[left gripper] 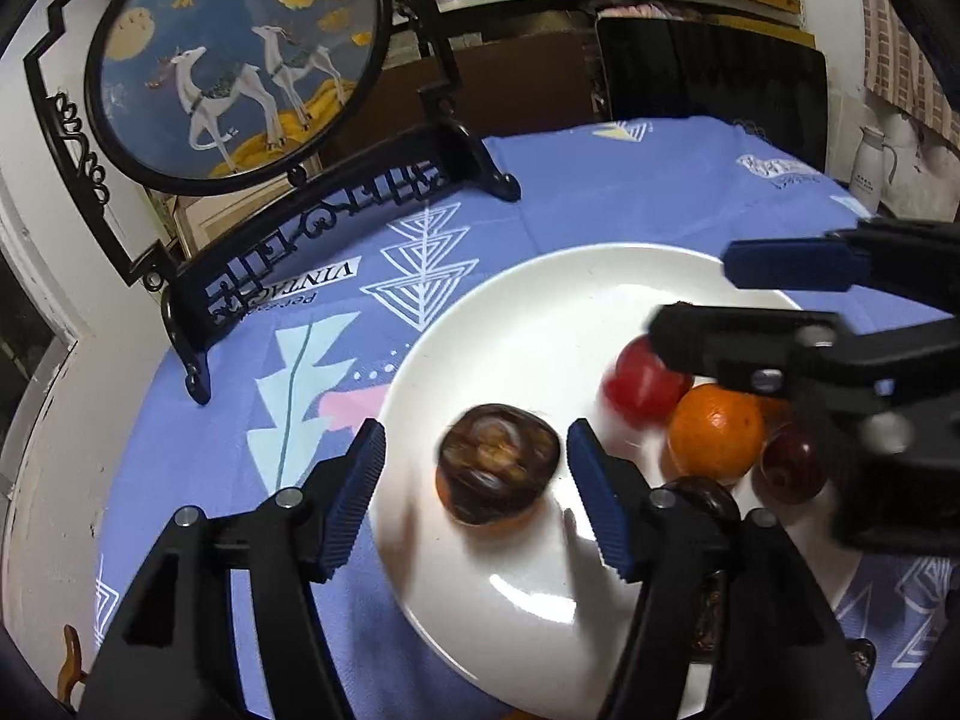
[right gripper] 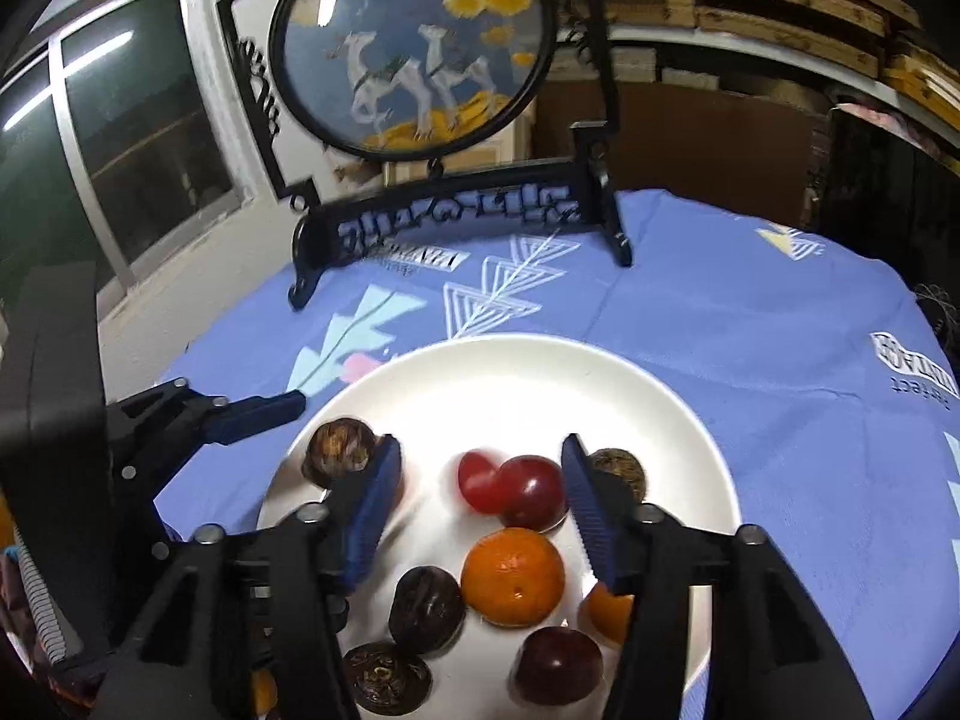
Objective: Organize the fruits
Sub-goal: 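Carry the chestnut onto the plate with the left tool while the right places the tomato, then grasp a yellow mandarin with the left tool while the right grasps a water chestnut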
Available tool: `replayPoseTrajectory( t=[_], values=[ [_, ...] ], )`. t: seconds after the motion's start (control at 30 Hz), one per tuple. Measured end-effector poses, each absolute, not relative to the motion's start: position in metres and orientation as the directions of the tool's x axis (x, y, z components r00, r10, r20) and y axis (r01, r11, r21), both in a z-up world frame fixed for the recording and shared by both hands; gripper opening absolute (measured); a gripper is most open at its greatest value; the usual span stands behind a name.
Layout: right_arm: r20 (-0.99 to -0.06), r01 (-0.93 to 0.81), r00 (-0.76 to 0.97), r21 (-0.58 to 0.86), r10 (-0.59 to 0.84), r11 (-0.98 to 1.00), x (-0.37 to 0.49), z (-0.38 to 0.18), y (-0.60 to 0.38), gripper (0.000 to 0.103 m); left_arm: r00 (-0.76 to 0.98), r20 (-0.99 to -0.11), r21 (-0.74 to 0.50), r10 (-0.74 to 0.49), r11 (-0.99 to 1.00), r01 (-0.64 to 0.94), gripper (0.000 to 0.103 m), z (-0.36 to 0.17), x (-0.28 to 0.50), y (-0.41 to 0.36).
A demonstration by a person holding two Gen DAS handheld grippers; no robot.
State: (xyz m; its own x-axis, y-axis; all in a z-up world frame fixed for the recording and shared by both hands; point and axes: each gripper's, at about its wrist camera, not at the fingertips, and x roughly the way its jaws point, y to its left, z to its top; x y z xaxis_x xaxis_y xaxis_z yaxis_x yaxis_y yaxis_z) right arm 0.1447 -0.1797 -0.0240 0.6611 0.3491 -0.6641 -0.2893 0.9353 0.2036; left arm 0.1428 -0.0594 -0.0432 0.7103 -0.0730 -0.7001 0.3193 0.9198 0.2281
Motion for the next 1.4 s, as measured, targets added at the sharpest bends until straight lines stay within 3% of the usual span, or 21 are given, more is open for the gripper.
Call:
replayPoseTrajectory(
  t=[0.13,0.23,0.53,0.77,0.87,0.93,1.33,1.4],
  values=[
    [-0.67,-0.277,0.659,0.205,0.341,0.939,0.122,-0.02,-0.193,0.061,0.717,-0.693,0.214,-0.072,0.93,0.3,0.062,-0.036,0.136,-0.049],
    [-0.675,-0.274,0.656,0.203,0.337,0.94,0.09,-0.018,-0.203,0.072,0.729,-0.681,0.199,-0.074,0.939,0.281,0.072,-0.029,0.122,-0.036],
    [-0.733,-0.376,0.584,0.137,0.349,0.916,-0.011,-0.044,-0.207,0.073,0.737,-0.672,0.185,-0.071,0.948,0.259,0.078,-0.016,0.067,0.002],
    [-0.802,-0.437,0.507,0.077,0.316,0.896,-0.037,-0.087,-0.186,0.072,0.722,-0.684,0.177,-0.107,0.935,0.307,0.083,-0.017,0.027,-0.002],
    [-0.807,-0.437,0.496,0.089,0.322,0.895,-0.031,-0.095,-0.182,0.065,0.721,-0.683,0.2,-0.115,0.921,0.335,0.083,-0.018,0.017,-0.012],
    [-0.813,-0.446,0.488,0.08,0.317,0.892,-0.027,-0.099,-0.177,0.047,0.721,-0.682,0.212,-0.125,0.909,0.358,0.083,-0.019,0.011,-0.021],
    [-0.787,-0.355,0.544,0.098,0.29,0.93,-0.054,-0.084,-0.227,0.046,0.622,-0.755,0.267,-0.209,0.768,0.582,0.083,-0.064,-0.018,-0.098],
    [-0.786,-0.349,0.547,0.098,0.288,0.932,-0.057,-0.084,-0.231,0.046,0.615,-0.764,0.279,-0.196,0.759,0.588,0.076,-0.072,-0.017,-0.106]
  ],
)
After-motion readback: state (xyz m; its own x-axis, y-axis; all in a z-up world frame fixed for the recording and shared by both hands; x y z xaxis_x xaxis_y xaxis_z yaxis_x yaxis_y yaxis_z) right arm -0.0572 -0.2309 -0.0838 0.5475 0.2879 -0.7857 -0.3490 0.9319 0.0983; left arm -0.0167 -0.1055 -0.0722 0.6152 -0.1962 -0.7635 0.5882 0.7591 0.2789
